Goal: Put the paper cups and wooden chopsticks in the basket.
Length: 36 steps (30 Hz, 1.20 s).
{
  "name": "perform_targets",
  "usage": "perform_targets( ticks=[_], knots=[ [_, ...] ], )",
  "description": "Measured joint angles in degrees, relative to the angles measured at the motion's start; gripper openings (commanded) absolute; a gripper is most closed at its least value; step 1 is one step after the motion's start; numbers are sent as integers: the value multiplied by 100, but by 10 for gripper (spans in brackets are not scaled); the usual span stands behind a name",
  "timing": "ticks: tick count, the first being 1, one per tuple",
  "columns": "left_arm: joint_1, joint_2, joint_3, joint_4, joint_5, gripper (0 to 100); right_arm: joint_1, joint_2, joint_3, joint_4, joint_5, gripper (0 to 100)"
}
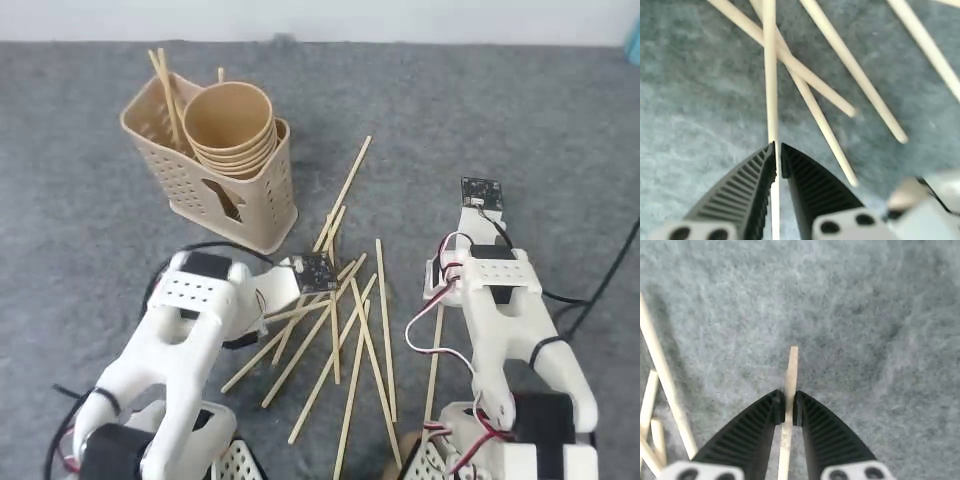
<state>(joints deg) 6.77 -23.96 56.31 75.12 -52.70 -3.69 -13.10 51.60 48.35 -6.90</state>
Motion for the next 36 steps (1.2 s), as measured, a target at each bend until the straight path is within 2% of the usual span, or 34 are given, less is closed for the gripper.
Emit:
perform_targets(
  ticks=[5,9,15,18,25,30,36],
  knots=[
    [0,-44,-897,1108,0,12,18,0,0,0,0,8],
    [18,-677,-1204,1679,0,24,18,0,0,0,0,8],
    [545,-1662,-782,1767,9,260,9,0,0,0,0,8],
    [747,-1697,-325,1292,316,294,26,0,0,0,0,8],
    [800,-1257,598,-589,387,148,0,0,0,0,0,8],
    [527,-545,677,-1732,387,135,18,0,0,0,0,8],
    [255,422,352,-1837,387,130,9,0,0,0,0,8]
  ],
)
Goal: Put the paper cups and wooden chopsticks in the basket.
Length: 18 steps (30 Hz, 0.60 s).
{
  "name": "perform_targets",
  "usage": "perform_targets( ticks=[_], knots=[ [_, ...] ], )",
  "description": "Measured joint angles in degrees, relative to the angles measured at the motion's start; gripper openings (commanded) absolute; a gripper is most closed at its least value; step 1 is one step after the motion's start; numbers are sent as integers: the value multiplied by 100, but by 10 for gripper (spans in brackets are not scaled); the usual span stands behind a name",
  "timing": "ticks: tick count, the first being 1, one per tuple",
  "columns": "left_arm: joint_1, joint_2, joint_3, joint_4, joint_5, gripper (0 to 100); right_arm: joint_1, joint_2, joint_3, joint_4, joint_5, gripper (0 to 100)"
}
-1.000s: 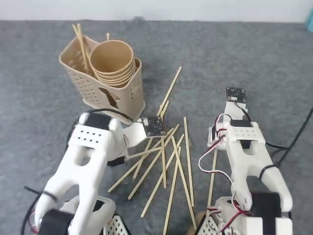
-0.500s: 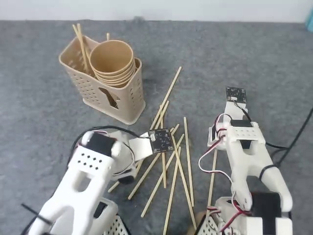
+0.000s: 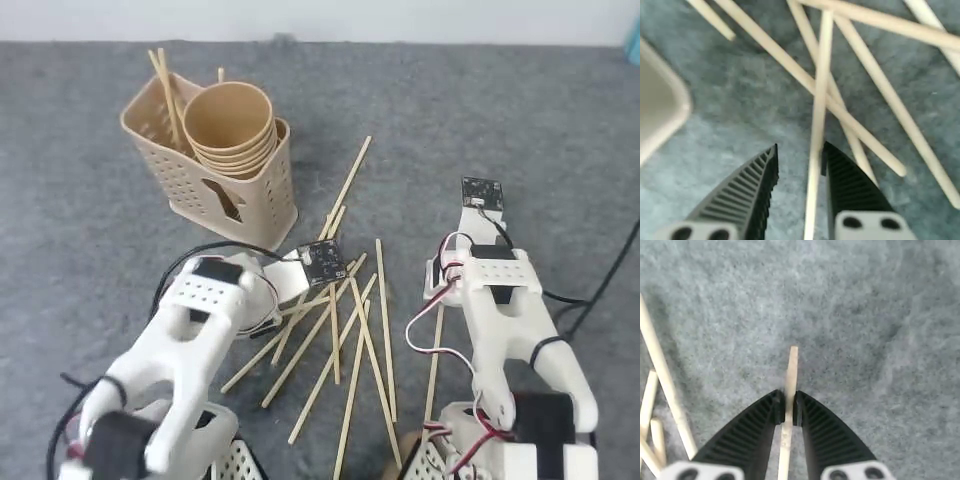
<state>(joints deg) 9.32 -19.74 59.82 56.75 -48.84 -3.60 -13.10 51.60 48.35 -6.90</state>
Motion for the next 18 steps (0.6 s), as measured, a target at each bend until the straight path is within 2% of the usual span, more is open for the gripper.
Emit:
perform_targets(
  ticks=[5,8,14,18],
  knots=[
    [0,343,-229,290,18,117,9,0,0,0,0,8],
    [0,369,-246,352,35,11,18,0,0,0,0,8],
    [0,369,-246,651,70,13,-9,0,0,0,0,8],
    [0,369,-396,1011,545,13,9,0,0,0,0,8]
  ],
)
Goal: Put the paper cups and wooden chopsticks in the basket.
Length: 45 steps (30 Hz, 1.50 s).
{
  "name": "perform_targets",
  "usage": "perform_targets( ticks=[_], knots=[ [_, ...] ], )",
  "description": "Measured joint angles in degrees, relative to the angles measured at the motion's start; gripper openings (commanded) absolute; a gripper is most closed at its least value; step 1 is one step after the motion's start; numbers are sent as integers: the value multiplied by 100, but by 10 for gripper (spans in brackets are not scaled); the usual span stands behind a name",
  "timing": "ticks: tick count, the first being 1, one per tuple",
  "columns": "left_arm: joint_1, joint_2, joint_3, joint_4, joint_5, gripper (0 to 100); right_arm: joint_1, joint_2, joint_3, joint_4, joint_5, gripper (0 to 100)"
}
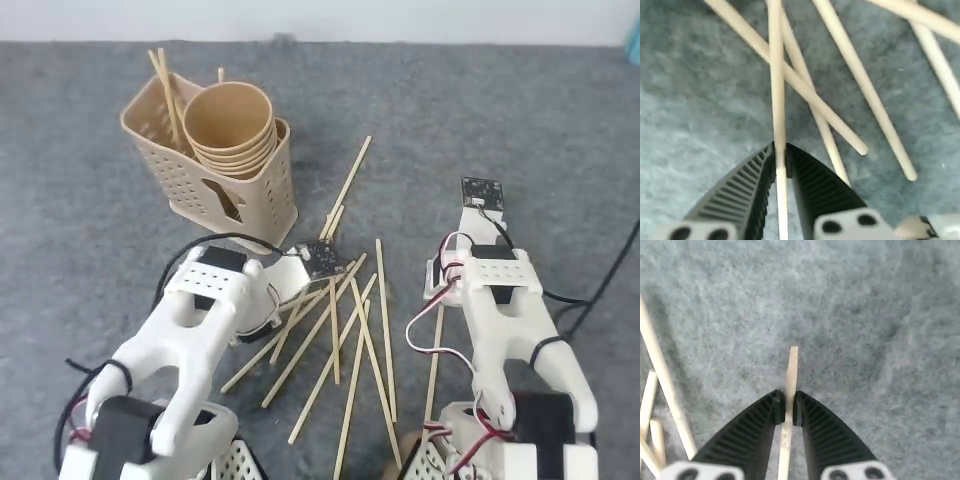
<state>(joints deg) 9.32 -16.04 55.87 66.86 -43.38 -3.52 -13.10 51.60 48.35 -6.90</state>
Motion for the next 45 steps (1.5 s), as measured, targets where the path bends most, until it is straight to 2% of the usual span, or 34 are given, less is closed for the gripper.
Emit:
perform_targets(
  ticks=[6,13,18,21,25,31,36,39,45],
  knots=[
    [0,-993,-290,818,202,13,-18,0,0,0,0,8],
    [-26,-3710,-888,2110,229,13,0,0,0,0,0,8],
    [-413,-5503,-1565,2180,1029,13,-18,0,0,0,0,8],
    [-932,-5662,-1960,1688,1626,13,-9,0,0,0,0,8],
    [-1749,-5415,-2286,545,2708,13,-9,0,0,0,0,8],
    [-2505,-4378,-2514,-1960,5116,13,-9,0,0,0,0,8],
    [-2593,-3209,-2857,-4062,6690,13,-9,0,0,0,0,8],
    [-2602,-2453,-3279,-4519,6954,13,0,0,0,0,0,8],
    [-2620,-985,-3921,-4624,7007,14,-9,0,0,0,0,8]
  ],
)
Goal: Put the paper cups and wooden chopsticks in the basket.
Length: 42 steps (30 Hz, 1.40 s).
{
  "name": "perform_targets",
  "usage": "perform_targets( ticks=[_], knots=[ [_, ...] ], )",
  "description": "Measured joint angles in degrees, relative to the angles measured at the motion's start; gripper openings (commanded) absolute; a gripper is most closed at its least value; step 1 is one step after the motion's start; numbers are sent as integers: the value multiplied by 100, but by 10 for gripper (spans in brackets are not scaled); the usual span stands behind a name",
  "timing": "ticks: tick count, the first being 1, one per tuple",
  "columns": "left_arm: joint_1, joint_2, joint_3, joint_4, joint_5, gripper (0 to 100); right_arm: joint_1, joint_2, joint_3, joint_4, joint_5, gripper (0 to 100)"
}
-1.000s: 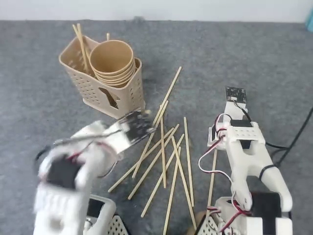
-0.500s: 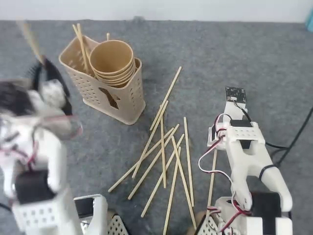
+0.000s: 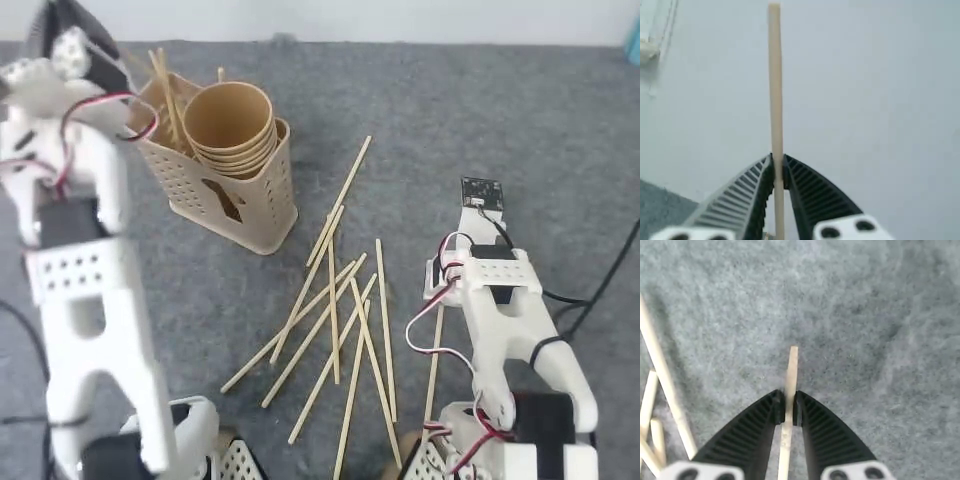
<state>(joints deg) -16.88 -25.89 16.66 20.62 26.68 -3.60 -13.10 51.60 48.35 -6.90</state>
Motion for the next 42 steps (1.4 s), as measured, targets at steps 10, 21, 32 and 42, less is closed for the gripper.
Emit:
perform_targets(
  ticks=[10,21,32,42],
  knots=[
    [0,818,141,18,-668,16,9,0,0,0,0,8],
    [44,633,141,1231,-2734,299,0,0,0,0,0,8],
    [-835,-1811,26,2189,-1292,254,9,0,0,0,0,8],
    [-3569,-2523,2690,2488,9,254,0,0,88,0,0,8]
  ],
)
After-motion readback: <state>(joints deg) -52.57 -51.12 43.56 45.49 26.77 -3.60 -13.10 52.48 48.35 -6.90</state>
